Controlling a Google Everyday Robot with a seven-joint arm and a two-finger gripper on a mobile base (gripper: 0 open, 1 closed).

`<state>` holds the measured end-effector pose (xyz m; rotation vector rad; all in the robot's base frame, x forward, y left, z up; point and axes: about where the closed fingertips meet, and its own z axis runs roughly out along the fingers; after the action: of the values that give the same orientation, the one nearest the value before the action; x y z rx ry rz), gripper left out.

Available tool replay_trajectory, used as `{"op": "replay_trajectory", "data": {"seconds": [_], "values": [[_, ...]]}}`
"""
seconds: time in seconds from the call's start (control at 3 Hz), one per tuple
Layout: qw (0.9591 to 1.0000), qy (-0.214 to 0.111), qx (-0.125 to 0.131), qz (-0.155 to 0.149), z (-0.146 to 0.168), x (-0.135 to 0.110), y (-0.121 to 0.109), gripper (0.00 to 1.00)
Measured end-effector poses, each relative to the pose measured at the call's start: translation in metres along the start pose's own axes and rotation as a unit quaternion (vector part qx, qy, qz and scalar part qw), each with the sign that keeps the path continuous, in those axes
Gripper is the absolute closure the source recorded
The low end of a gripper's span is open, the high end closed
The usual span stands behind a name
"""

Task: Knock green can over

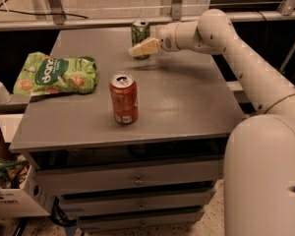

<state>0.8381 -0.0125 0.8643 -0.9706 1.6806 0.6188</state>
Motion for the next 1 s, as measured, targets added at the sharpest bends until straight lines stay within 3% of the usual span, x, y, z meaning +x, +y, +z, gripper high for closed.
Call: {"op": "replay_trajectory", "data": {"seconds": [0.33, 0.67, 1.0], "values": [[1.0, -0.002, -0.007, -0.002, 0.0129, -0.0075, 0.0012, 0.1], [0.9999, -0.005, -0.013, -0.001, 0.0192, -0.011, 0.0031, 0.48], [0.9999, -0.001, -0.012, 0.006, 0.0152, -0.0042, 0.003, 1.0]]}}
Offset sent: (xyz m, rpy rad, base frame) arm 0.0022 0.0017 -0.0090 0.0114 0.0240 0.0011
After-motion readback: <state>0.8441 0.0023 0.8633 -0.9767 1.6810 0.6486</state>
